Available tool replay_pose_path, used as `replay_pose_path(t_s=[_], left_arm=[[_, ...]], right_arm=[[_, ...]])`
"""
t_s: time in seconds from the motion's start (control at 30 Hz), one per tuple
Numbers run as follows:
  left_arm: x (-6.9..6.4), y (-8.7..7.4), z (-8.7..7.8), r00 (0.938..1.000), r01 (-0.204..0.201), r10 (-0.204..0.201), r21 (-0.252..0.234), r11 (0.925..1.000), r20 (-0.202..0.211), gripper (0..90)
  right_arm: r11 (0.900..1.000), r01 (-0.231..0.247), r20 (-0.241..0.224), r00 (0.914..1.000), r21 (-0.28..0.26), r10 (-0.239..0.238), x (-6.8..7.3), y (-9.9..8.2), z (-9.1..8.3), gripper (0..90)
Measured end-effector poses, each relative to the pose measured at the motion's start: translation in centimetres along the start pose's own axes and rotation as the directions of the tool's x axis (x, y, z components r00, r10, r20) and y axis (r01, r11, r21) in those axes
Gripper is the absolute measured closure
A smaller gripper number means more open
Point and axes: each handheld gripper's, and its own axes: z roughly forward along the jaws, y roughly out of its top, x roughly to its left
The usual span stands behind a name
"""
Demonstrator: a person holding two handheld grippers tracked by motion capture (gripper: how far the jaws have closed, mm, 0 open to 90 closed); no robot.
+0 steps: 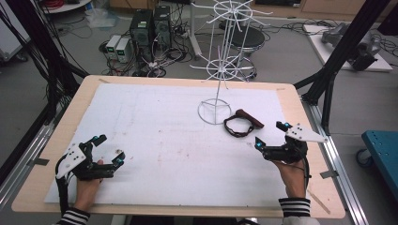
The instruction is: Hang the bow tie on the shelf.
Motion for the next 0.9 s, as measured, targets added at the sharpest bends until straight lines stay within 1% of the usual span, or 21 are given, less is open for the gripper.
replay_pose_path(t_s=[0.03,0.07,0.1,0.13,0.23,0.33,0.4,0.47,0.5,0.57,0.7,0.73,0.77,0.9], left_arm=[[0.0,0.0,0.0,1.0000,0.000,0.000,-0.001,1.0000,-0.001,1.8],[0.0,0.0,0.0,1.0000,0.001,-0.001,0.001,1.0000,0.000,1.8],[0.0,0.0,0.0,1.0000,0.001,-0.001,0.001,1.0000,0.000,1.8],[0.0,0.0,0.0,1.0000,0.002,-0.002,0.001,1.0000,0.000,1.8],[0.0,0.0,0.0,1.0000,0.001,-0.001,0.001,1.0000,0.000,1.8],[0.0,0.0,0.0,1.0000,0.001,-0.001,0.002,1.0000,0.001,1.8],[0.0,0.0,0.0,1.0000,0.001,-0.001,0.001,1.0000,0.000,1.8],[0.0,0.0,0.0,1.0000,0.001,-0.001,0.002,1.0000,0.000,1.8],[0.0,0.0,0.0,1.0000,0.000,0.000,0.002,1.0000,0.000,1.8],[0.0,0.0,0.0,1.0000,0.000,0.000,0.003,1.0000,0.000,1.8],[0.0,0.0,0.0,1.0000,0.000,0.000,0.002,1.0000,-0.001,1.8],[0.0,0.0,0.0,1.0000,0.000,0.000,0.002,1.0000,-0.001,1.8],[0.0,0.0,0.0,1.0000,0.001,-0.001,0.002,1.0000,0.000,1.8],[0.0,0.0,0.0,1.0000,0.000,0.000,0.002,1.0000,-0.001,1.8]], right_arm=[[1.0000,0.000,0.000,1.0000,0.000,0.000,0.0,0.0,0.0,0.6],[0.9997,0.005,-0.010,0.9999,0.023,-0.005,-0.4,0.4,0.4,0.6],[0.9997,0.005,-0.010,0.9999,0.023,-0.005,-0.4,0.4,0.4,0.6],[0.9986,0.008,-0.014,0.9999,0.053,-0.008,-0.8,0.8,0.7,0.6],[0.9969,-0.001,-0.024,0.9997,0.079,0.003,-1.4,1.3,1.3,0.6],[0.9926,-0.005,-0.034,0.9994,0.121,0.010,-2.2,1.9,2.0,0.6],[0.9912,0.001,-0.036,0.9993,0.132,0.004,-2.4,2.1,2.2,0.6],[0.9846,0.015,-0.041,0.9991,0.174,-0.008,-3.0,2.6,2.9,0.6],[0.9846,0.015,-0.041,0.9991,0.174,-0.008,-3.0,2.6,2.9,0.6],[0.9813,0.024,-0.039,0.9991,0.191,-0.017,-3.4,2.9,3.3,0.7],[0.9670,0.042,-0.043,0.9986,0.251,-0.033,-4.2,3.4,4.3,0.7],[0.9670,0.042,-0.043,0.9986,0.251,-0.033,-4.2,3.4,4.3,0.7],[0.9631,0.031,-0.053,0.9985,0.267,-0.018,-4.4,3.4,4.6,0.7],[0.9510,0.035,-0.057,0.9982,0.307,-0.019,-4.7,3.4,5.5,0.7]])
